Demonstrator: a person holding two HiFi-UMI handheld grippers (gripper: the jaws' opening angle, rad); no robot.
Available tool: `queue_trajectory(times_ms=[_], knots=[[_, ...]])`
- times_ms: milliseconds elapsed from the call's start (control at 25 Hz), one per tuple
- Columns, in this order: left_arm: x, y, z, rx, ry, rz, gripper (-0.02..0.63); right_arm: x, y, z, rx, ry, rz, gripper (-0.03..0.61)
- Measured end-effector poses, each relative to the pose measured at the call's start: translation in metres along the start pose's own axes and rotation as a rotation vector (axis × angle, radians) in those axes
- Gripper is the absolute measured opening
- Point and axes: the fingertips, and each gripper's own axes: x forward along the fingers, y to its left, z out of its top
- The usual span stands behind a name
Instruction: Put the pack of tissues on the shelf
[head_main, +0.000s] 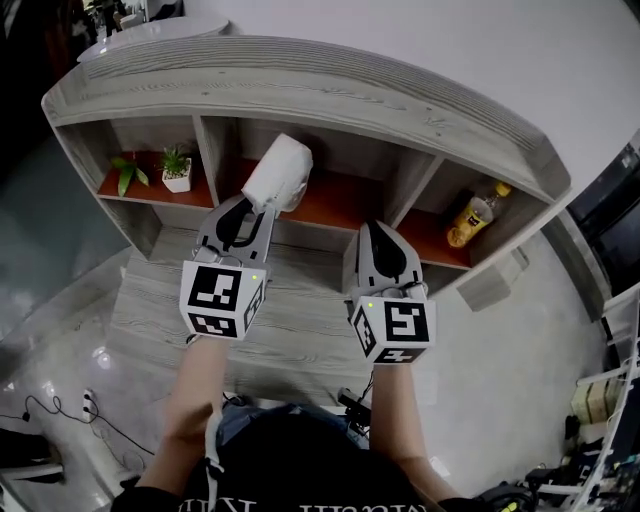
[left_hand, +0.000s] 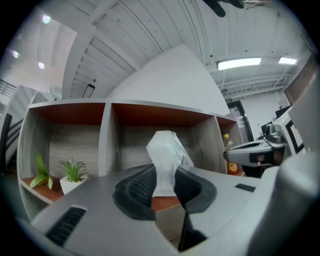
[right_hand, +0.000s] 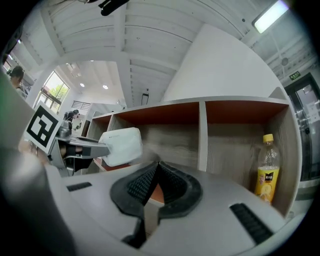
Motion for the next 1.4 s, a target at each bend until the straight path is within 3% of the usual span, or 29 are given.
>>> queue_trajectory(times_ms=[160, 480, 840, 1400], knots=[[0.004, 0.0, -0.007, -0.113, 0.012, 0.016, 0.092, 0.006, 0.0, -0.002, 0.009, -0.011, 0.025, 0.017], [0.01, 0.003, -0.02, -0.425, 0.048, 0.068, 0.092, 0.017, 0.006, 0.0, 0.022, -0.028, 0.051, 0.017], [0.017, -0.005, -0.035, -0.893, 0.055, -0.019, 0.092, 0.017, 0.0, -0.006, 0.043, -0.022, 0.029, 0.017], [0.018, -0.007, -0.062, -1.43, 0.079, -0.061, 0.092, 0.02, 0.008, -0.003, 0.038, -0.025, 0.023, 0.017]])
